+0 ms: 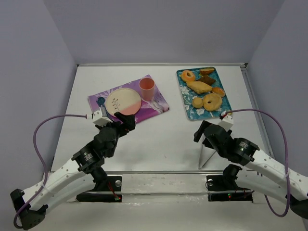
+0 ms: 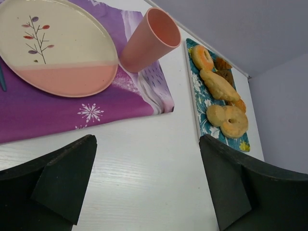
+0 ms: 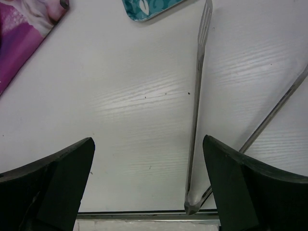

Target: Place the bread

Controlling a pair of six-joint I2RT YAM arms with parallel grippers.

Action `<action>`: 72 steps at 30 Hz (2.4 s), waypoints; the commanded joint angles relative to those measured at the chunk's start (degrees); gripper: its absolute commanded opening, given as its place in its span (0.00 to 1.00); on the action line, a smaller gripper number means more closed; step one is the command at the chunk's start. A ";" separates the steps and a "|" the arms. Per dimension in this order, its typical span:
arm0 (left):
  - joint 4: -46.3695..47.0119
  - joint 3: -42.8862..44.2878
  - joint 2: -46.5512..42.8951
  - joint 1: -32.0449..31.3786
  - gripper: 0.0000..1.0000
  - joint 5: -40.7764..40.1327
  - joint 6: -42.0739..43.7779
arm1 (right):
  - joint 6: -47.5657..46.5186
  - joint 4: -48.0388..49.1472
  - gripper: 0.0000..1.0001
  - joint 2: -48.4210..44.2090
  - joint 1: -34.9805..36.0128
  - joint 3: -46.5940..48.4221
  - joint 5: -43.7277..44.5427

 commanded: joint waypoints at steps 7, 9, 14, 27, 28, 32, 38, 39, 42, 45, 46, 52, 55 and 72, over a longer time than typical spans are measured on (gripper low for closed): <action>4.57 -0.93 2.53 0.01 0.99 -1.18 0.69 | 15.35 -15.82 1.00 1.46 0.37 4.41 2.56; 4.66 -0.93 2.62 0.01 0.99 -1.01 0.69 | 17.99 -19.07 1.00 1.46 0.37 4.50 2.57; 5.36 -1.46 2.18 0.01 0.99 -0.22 1.22 | 21.77 -20.84 0.98 1.19 0.37 2.13 1.16; 7.21 -1.90 2.18 0.01 0.99 0.57 1.83 | 13.18 -9.43 0.95 4.71 -7.26 -4.28 -4.45; 7.30 -1.90 2.18 0.01 0.99 0.57 1.92 | 11.42 -7.76 0.95 4.97 -8.67 -4.81 -5.51; 7.30 -1.90 2.27 0.01 0.99 0.49 2.01 | 4.39 -2.13 0.95 7.43 -13.16 -6.49 -8.76; 7.04 -1.90 2.18 0.01 0.99 0.14 1.92 | 1.13 1.83 0.97 13.76 -15.62 -5.96 -11.14; 6.95 -1.98 2.18 0.01 0.99 -0.04 1.83 | 0.86 2.18 0.98 14.98 -15.63 -5.96 -11.49; 6.95 -2.16 1.74 0.01 0.99 -0.13 1.75 | 0.86 2.71 0.99 16.13 -16.77 -5.96 -12.29; 6.60 -2.25 1.22 0.09 0.99 -1.27 1.83 | 0.68 2.71 1.00 17.01 -18.34 -6.05 -13.25; 6.51 -2.33 1.13 0.09 0.99 -1.53 1.75 | 0.60 2.71 1.00 17.10 -18.35 -6.13 -13.43; 5.80 -2.60 0.07 0.09 0.99 -3.98 1.04 | -2.30 3.59 1.00 19.21 -20.99 -5.26 -14.75; 4.22 -2.60 -0.63 0.09 0.99 -5.14 0.43 | -3.71 3.86 1.00 21.67 -22.21 -4.29 -16.15; 8.61 -0.05 3.23 1.76 0.99 -11.56 6.13 | -14.52 3.94 0.93 33.80 -31.00 0.63 -21.34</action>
